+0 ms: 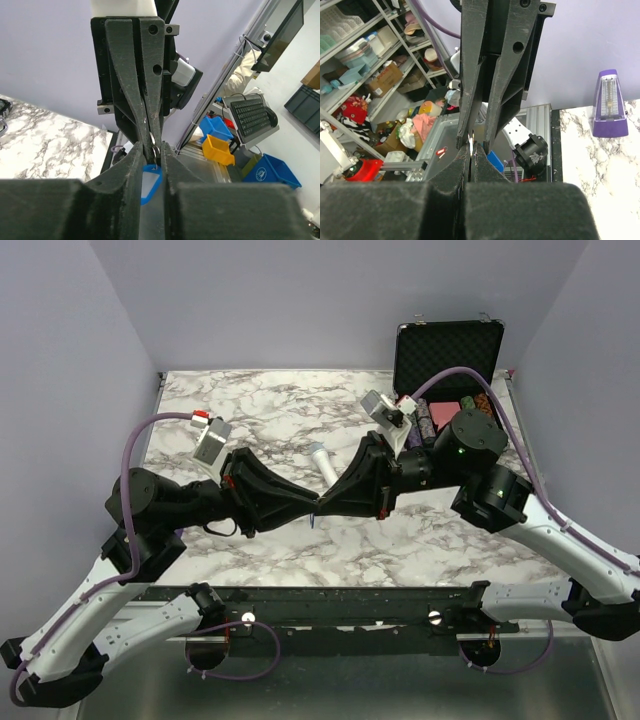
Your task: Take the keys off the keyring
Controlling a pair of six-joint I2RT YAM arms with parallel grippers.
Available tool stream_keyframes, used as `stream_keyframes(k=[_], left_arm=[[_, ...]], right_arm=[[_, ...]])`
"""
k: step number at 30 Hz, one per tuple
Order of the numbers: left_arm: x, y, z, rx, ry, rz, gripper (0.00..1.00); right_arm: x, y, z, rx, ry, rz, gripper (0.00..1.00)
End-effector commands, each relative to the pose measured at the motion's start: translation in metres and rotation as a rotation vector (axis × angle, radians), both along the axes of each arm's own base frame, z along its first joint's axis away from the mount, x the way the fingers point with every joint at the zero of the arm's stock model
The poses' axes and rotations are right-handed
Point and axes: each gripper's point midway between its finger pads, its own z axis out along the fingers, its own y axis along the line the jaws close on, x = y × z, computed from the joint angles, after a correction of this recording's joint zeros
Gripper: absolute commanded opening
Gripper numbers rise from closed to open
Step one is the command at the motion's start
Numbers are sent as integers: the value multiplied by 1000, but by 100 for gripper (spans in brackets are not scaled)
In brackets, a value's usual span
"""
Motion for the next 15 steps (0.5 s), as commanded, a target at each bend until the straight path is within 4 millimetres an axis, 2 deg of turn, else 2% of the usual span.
stream_keyframes(k=[1, 3, 5, 15], left_arm=[[2, 1, 3, 10, -17, 26, 15], [2, 1, 4, 13, -18, 30, 5], [2, 2, 4, 21, -21, 33, 0], [5, 5, 13, 25, 1, 63, 0]], right_arm=[[-6, -1, 12, 30, -17, 31, 1], [-6, 0, 10, 26, -15, 35, 1], [-8, -1, 10, 22, -13, 43, 1], [-12, -1, 7, 3, -8, 75, 1]])
